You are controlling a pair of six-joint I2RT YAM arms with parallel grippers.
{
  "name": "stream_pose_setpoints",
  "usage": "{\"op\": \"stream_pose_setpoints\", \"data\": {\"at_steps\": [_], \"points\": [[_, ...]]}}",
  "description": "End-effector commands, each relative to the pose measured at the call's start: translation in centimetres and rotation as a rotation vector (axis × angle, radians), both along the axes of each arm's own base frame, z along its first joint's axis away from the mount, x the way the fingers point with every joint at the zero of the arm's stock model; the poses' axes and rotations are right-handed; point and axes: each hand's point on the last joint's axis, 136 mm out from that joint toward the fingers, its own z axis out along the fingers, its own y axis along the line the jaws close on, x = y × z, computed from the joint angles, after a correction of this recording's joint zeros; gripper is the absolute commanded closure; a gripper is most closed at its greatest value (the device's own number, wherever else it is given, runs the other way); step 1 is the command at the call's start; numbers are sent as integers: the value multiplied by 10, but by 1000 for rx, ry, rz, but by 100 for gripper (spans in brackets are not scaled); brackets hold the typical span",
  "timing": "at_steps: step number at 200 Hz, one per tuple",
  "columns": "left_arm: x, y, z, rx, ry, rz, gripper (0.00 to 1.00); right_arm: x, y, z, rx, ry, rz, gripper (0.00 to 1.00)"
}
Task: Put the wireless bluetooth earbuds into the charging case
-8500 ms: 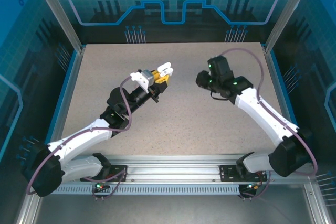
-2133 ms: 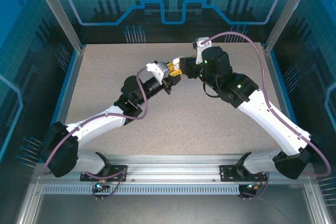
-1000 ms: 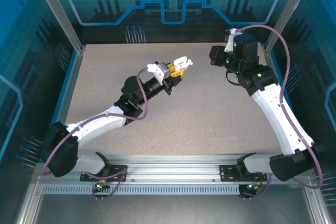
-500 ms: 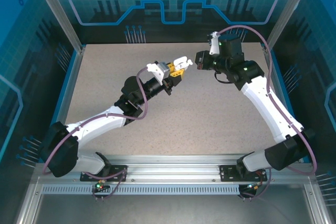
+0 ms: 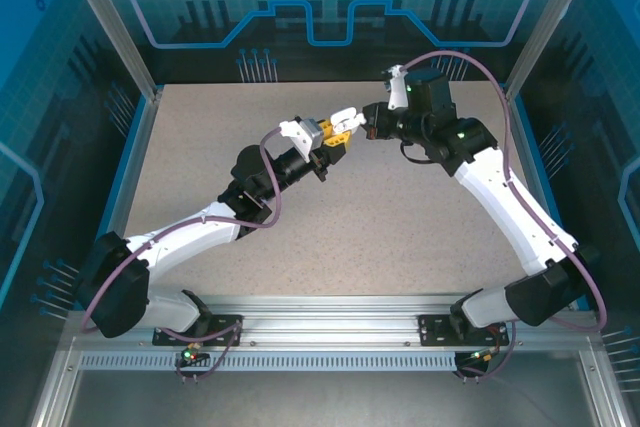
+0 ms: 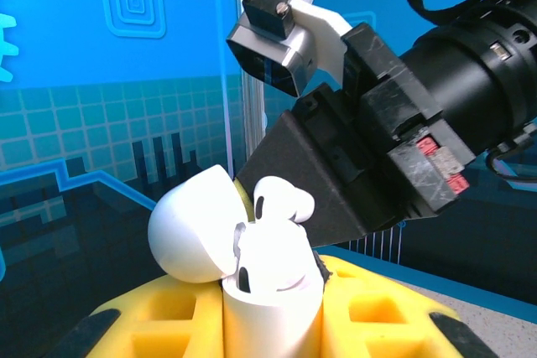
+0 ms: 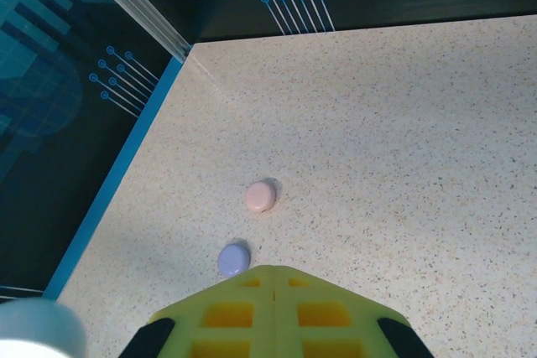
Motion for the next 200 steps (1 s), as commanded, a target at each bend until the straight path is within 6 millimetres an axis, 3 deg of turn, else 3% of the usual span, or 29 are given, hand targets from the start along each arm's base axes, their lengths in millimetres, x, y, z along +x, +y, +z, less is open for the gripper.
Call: {"op": "stream_pose_setpoints", "data": {"at_steps": [1, 72, 200], "points": [[-8, -4, 12, -30, -39, -32, 100, -17, 0, 23, 4, -48, 22, 100], [-6, -4, 10, -26, -40, -24, 100, -35, -1, 33, -4, -64, 35, 100], [-7, -3, 6, -19, -36, -22, 100, -65, 19, 55, -4, -102, 107, 100]]}}
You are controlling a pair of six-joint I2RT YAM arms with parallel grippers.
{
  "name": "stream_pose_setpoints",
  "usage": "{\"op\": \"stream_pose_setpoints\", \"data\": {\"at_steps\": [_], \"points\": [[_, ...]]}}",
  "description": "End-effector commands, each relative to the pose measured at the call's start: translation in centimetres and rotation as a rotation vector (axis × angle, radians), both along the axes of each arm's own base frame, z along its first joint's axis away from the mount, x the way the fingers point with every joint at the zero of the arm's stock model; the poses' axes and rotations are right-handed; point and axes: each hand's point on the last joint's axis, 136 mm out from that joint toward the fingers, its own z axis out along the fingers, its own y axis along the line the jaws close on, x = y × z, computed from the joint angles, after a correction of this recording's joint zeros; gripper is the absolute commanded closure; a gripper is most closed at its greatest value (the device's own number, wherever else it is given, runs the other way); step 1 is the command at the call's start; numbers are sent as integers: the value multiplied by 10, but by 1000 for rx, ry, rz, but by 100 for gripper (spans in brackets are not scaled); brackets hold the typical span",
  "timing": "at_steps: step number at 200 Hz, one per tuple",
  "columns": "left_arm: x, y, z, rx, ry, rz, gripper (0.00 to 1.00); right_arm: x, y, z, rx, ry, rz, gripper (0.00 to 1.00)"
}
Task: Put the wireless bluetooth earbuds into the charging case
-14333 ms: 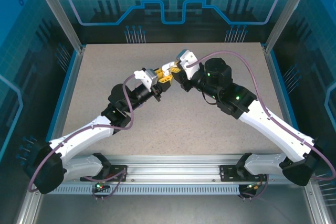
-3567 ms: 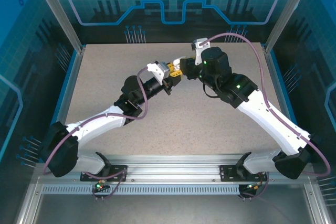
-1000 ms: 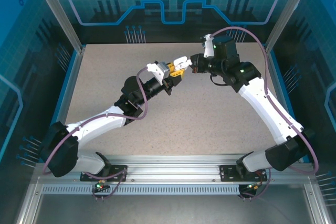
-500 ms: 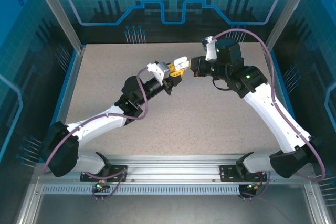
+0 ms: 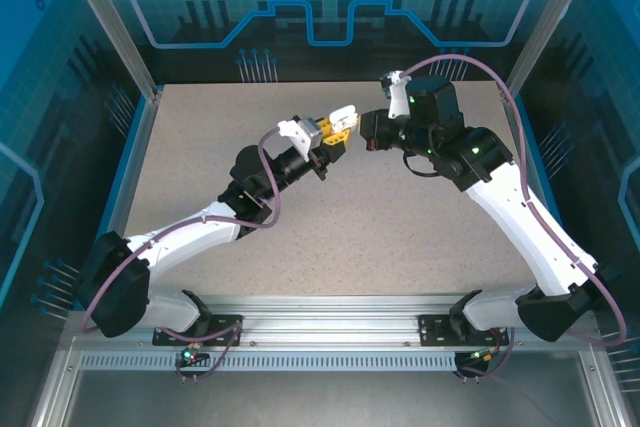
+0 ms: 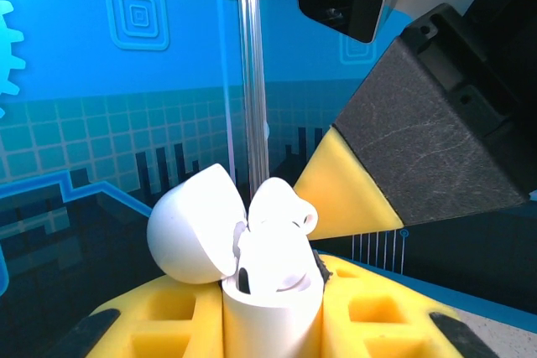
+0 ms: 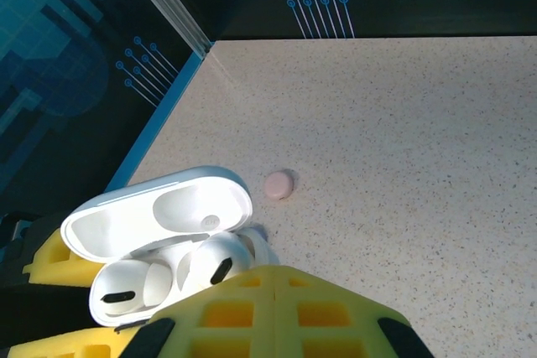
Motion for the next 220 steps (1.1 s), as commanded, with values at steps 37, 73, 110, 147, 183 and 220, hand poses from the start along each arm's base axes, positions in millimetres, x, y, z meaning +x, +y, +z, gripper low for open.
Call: {"op": "stream_pose_setpoints", "data": {"at_steps": [37, 73, 110, 147, 183, 220], "points": [[-8, -3, 0, 0, -15, -25, 100, -27, 7, 25, 18, -50, 64, 100], [-8, -3, -1, 0, -13, -26, 100, -25, 7, 23, 8, -49, 59, 100], [-9, -2, 0, -1, -12, -27, 100, -24, 2, 31, 9, -73, 39, 100], [-9, -2, -2, 4, -11, -28, 100, -16, -28, 62, 35, -147, -48, 100], [-11, -8, -4, 15, -3, -59, 100, 22, -19, 55, 3, -101, -45, 100], [-15, -16, -9, 32, 10, -117, 100, 61, 3, 37, -36, -33, -11, 100]]}}
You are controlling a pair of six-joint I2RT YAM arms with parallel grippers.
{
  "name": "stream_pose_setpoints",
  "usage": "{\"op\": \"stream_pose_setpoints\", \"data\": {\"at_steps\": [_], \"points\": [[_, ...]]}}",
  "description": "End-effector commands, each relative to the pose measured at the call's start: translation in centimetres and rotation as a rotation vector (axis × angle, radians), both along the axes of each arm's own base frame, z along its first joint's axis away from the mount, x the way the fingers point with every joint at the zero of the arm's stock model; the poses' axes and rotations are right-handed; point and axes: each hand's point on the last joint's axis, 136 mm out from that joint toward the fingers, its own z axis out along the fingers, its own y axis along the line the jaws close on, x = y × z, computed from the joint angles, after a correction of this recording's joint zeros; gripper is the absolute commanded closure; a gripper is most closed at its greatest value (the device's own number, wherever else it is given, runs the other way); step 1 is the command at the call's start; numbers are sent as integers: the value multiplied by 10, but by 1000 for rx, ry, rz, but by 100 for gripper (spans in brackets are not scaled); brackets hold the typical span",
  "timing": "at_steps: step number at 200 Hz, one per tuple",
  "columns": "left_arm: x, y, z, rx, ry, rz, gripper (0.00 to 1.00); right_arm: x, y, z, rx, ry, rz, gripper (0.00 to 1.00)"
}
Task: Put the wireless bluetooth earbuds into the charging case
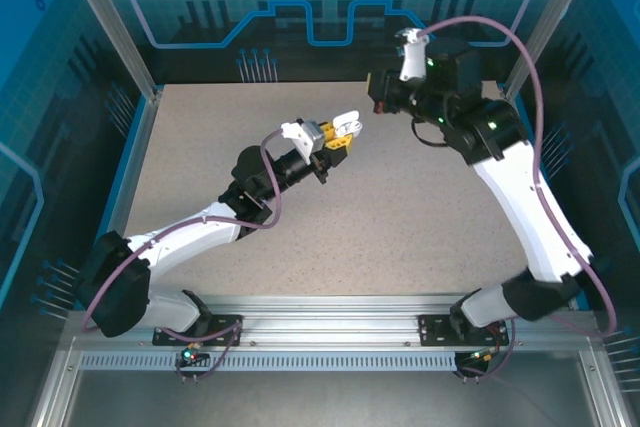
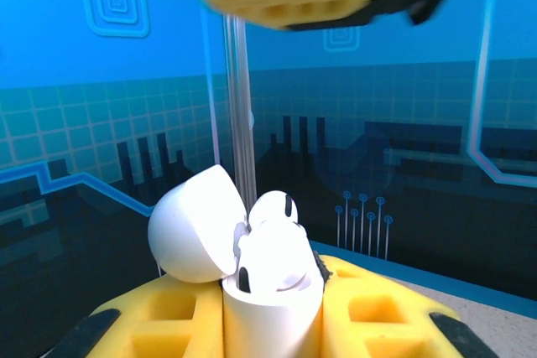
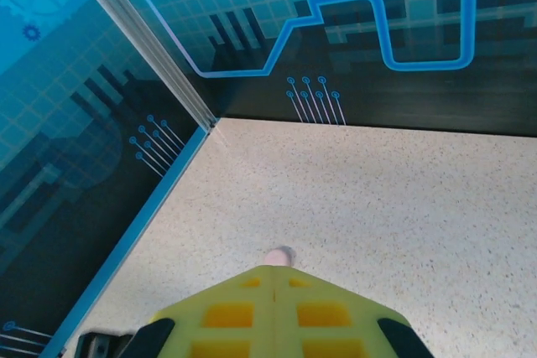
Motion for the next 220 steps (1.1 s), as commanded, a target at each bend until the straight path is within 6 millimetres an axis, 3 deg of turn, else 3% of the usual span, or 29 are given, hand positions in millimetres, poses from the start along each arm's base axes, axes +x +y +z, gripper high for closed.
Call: {"op": "stream_pose_setpoints", "data": {"at_steps": [1, 57, 143, 189, 220], "points": [[-9, -10, 0, 4, -5, -71, 100, 22, 14, -32, -68, 98, 45, 100], [-6, -12, -2, 2, 0, -66, 100, 37, 36, -55, -93, 185, 115, 100], [4, -4, 2, -17, -12, 11, 100, -8, 39, -79, -119, 236, 186, 100], [7, -4, 1, -15, -4, 20, 100, -27, 28, -69, -92, 206, 158, 100], [8, -4, -6, -15, 26, 20, 100, -19, 5, -57, -74, 153, 36, 100]]}}
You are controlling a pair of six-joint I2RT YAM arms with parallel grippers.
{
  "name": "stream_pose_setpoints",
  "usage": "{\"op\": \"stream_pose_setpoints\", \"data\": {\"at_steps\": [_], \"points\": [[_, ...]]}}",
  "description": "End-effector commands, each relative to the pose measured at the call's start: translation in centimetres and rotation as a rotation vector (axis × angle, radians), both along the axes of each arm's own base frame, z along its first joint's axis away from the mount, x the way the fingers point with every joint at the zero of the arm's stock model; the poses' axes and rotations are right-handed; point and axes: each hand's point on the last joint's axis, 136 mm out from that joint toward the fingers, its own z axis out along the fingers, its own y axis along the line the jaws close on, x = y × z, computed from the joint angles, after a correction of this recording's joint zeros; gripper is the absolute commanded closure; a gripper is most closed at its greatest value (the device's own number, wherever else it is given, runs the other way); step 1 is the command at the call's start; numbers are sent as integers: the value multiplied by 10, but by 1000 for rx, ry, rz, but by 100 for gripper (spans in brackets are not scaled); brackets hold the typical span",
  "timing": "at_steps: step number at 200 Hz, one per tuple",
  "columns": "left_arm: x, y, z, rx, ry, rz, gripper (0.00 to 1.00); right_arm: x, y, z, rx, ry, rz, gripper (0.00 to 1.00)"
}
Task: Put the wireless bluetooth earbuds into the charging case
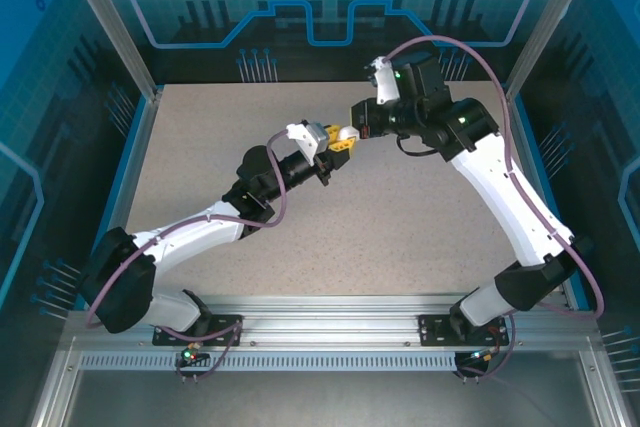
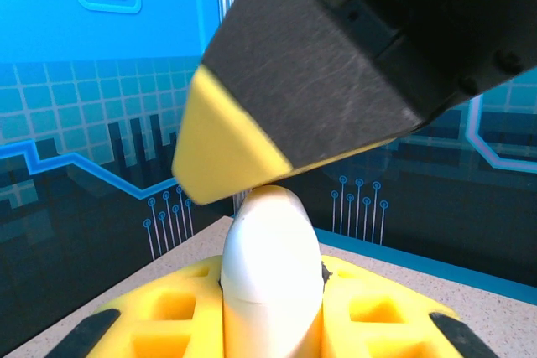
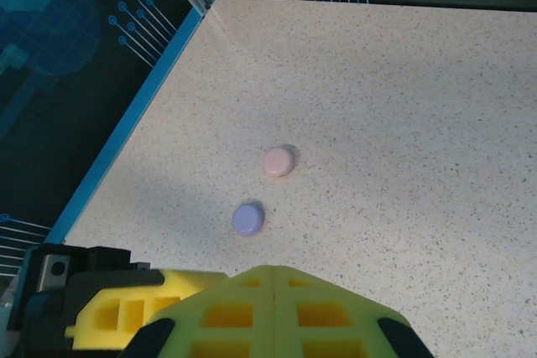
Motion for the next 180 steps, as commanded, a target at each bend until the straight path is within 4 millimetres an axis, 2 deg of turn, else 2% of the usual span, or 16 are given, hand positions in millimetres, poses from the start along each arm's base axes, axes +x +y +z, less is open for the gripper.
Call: {"op": "stream_pose_setpoints", "data": {"at_steps": [1, 20, 31, 37, 60, 72, 100, 122, 147, 180], "points": [[2, 0, 7, -33, -6, 16, 100, 2, -18, 16, 25, -57, -93, 100], [7, 1, -9, -22, 61, 30, 100, 9, -43, 12, 38, -53, -203, 96], [12, 0, -25, -6, 125, 45, 100, 13, -59, 2, 53, -43, -272, 88], [16, 1, -36, -4, 171, 56, 100, 15, -69, -7, 54, -26, -311, 81], [27, -2, -82, 6, 366, 82, 100, 16, -99, -52, 37, 46, -427, 66], [31, -4, -107, 18, 475, 88, 100, 13, -110, -75, 30, 88, -466, 64], [36, -13, -162, 46, 700, 95, 100, 5, -123, -117, 15, 160, -514, 58], [41, -20, -202, 77, 853, 102, 100, 0, -131, -140, -16, 194, -542, 57], [50, -29, -237, 85, 1008, 84, 100, -4, -138, -154, -28, 215, -566, 52], [66, -30, -268, 64, 1130, 105, 100, -7, -145, -160, -35, 222, -585, 48]]}}
